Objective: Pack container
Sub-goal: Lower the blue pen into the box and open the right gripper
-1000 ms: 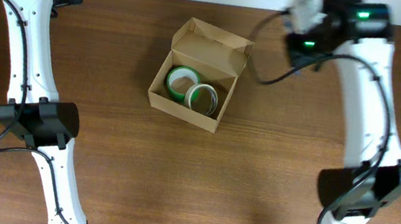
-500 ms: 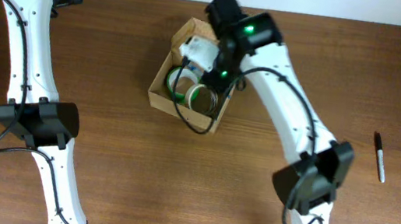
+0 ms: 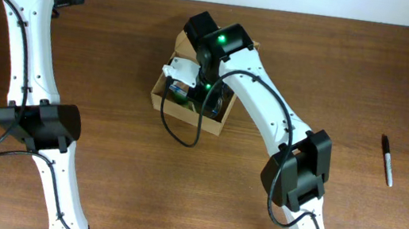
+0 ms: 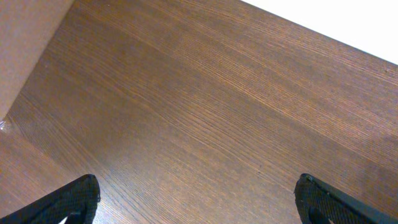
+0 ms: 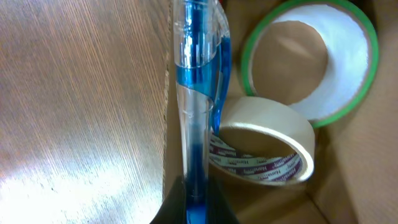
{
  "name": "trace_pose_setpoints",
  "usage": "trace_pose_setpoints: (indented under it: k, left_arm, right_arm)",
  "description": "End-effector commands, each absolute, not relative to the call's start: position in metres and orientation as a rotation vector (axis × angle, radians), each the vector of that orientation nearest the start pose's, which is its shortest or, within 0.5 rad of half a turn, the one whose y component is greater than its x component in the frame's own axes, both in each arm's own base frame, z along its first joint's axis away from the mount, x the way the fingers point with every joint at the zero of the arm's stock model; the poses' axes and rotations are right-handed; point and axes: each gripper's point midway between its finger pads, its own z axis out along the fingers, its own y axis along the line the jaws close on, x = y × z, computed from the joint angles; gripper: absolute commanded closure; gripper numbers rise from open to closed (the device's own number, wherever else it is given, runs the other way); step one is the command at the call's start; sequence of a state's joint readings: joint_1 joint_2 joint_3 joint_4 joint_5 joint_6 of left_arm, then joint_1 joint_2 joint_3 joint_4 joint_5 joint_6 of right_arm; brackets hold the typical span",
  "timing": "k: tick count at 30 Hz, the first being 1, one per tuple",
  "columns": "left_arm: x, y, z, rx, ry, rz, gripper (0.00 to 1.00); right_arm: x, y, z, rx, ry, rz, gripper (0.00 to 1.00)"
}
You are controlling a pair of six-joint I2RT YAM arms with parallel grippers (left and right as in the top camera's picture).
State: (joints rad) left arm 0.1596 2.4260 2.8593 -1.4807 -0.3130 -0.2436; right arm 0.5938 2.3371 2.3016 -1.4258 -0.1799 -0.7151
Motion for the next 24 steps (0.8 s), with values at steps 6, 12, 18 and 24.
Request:
trace_pose_setpoints:
  k: [6, 12, 18, 24]
  left_arm:
    - [0.521, 0.142, 0.232, -0.646, 2.514, 0.376, 0.00]
    - [0.521, 0.142, 0.232, -0.646, 2.514, 0.376, 0.00]
    - [0.521, 0.142, 0.232, -0.646, 2.514, 0.376, 0.00]
    - [0.521, 0.142, 0.232, -0.646, 2.514, 0.376, 0.00]
  right_arm:
    - [0.370, 0.300, 0.080, -1.904, 2.417, 0.322, 0.96]
    - [0.369, 0.300, 0.077, -1.911, 2.422, 0.323, 0.51]
    - [0.377, 0.307, 0.099, -1.819, 2.416, 0.315, 0.52]
    - [0.412, 0.286, 0.182, -1.512, 2.397, 0.066, 0.51]
